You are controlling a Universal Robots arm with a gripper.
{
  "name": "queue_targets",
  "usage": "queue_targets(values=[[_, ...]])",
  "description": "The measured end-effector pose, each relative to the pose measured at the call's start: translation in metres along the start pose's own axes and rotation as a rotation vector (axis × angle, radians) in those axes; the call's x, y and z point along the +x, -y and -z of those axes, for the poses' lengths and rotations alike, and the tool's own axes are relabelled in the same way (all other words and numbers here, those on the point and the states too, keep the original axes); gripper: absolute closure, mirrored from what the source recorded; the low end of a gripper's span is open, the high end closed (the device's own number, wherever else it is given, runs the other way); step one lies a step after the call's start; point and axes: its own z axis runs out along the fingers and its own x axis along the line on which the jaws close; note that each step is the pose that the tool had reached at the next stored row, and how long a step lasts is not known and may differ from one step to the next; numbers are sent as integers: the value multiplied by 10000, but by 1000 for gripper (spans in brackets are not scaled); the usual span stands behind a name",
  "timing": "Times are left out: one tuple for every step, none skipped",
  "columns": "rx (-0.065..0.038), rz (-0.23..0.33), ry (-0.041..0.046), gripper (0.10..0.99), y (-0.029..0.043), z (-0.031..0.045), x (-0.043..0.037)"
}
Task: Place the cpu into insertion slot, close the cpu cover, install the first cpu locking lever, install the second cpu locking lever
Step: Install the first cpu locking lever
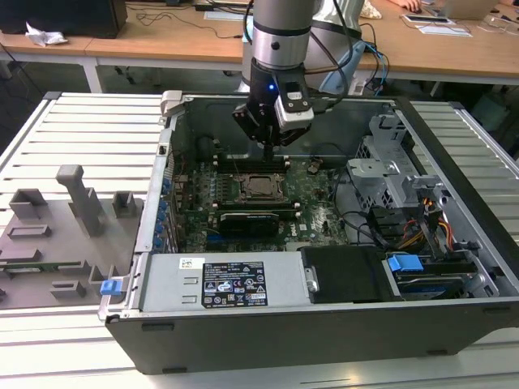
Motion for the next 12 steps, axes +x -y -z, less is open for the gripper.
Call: queue_targets(values=[[-4,382,2,980,0,-1,0],[-8,704,4,980,0,-1,0],[-12,981,5,980,0,-1,0],[-14,1149,6,980,0,-1,0],[-16,1402,7,980,0,-1,0],[-19,1555,8,980,0,-1,0],[-21,1780,9,980,0,-2,0],[-23,1953,10,980,0,-2,0],[-26,2171,11,980,0,-2,0],[-27,2308,12,980,0,-2,0],[-32,2648,14,980,0,-2,0],[-35,2962,16,980,0,-3,0]])
